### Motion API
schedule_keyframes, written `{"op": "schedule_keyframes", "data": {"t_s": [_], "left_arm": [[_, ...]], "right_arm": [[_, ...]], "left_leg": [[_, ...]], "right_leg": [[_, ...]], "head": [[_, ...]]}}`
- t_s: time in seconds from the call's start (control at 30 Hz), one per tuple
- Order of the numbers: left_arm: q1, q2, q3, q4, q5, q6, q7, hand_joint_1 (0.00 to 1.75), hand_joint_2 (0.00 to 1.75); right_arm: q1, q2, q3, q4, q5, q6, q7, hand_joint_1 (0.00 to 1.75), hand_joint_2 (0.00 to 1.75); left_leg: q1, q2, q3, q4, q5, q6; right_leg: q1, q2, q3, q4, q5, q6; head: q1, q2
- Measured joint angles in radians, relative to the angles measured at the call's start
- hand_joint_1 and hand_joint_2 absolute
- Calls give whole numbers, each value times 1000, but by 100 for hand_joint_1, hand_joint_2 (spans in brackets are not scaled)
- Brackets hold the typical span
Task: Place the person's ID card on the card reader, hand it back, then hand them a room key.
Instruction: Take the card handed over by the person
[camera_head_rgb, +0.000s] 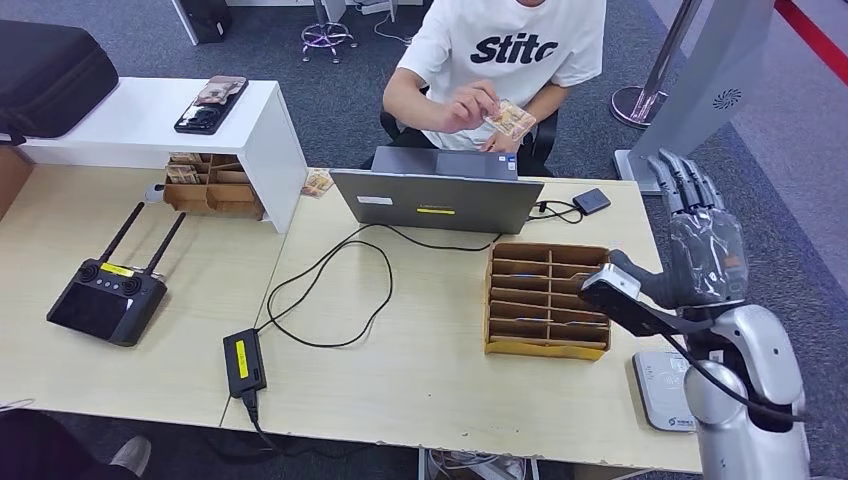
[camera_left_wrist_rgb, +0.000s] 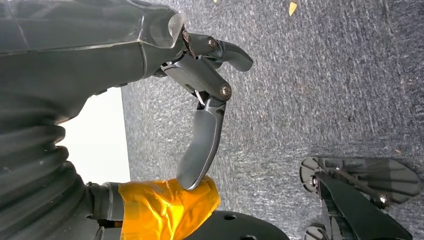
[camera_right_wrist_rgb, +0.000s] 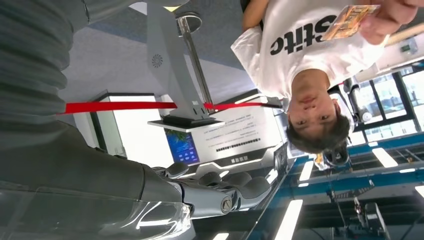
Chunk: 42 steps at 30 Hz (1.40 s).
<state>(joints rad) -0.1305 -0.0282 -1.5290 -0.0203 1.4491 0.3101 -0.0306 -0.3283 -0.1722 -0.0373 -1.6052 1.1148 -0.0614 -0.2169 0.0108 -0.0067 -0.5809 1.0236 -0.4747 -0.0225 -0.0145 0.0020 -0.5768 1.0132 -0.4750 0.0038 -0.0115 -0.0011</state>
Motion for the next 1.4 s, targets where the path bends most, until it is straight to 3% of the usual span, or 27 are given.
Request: {"op": "schedule_keyframes", "data": {"t_s": [0.4, 0.6, 0.9, 0.93, 1.03, 1.07, 1.13, 1.4], "left_arm": [[-7, 11, 0, -1, -55, -13, -9, 0, 175], [-8, 11, 0, -3, -59, -14, -8, 0, 175], [-9, 10, 0, -4, -71, -14, -5, 0, 175], [-9, 11, 0, -4, -72, -14, -4, 0, 175], [-9, 12, 0, -4, -75, -12, 2, 0, 175], [-9, 13, 0, -4, -75, -12, 4, 0, 175], [-9, 15, 0, -4, -76, -11, 6, 0, 175], [-9, 19, 0, -4, -80, -9, 10, 0, 175]], "right_arm": [[-347, -15, 62, 336, 51, 23, 59, 0, 175], [-406, -15, 70, 413, 82, 24, 85, 0, 175], [-418, -1, 70, 438, 114, 13, 92, 4, 175], [-417, 1, 70, 438, 114, 13, 91, 26, 175], [-416, 8, 70, 436, 115, 13, 89, 144, 175], [-416, 10, 69, 434, 115, 13, 88, 165, 175], [-415, 13, 68, 431, 115, 13, 85, 175, 175], [-408, 22, 63, 422, 108, 13, 76, 175, 175]], "left_leg": [[0, -1, -1, 1, 1, 0], [0, -1, -1, 1, 1, 0], [0, -1, -1, 1, 1, 0], [0, -1, -1, 1, 1, 0], [0, -1, -1, 1, 1, 0], [0, -1, -1, 1, 1, 0], [0, -1, -1, 1, 1, 0], [0, -1, -2, 1, 1, 0]], "right_leg": [[0, -1, -1, 0, 1, 0], [0, -1, -1, 0, 1, 0], [0, -1, -1, 0, 1, 0], [0, -1, -1, 0, 1, 0], [0, -1, -1, 0, 1, 0], [0, -1, -1, 0, 1, 0], [0, -1, -1, 0, 1, 0], [0, -1, -1, 0, 1, 0]], "head": [[0, 0], [0, 0], [0, 0], [0, 0], [0, 0], [0, 0], [0, 0], [0, 0]]}}
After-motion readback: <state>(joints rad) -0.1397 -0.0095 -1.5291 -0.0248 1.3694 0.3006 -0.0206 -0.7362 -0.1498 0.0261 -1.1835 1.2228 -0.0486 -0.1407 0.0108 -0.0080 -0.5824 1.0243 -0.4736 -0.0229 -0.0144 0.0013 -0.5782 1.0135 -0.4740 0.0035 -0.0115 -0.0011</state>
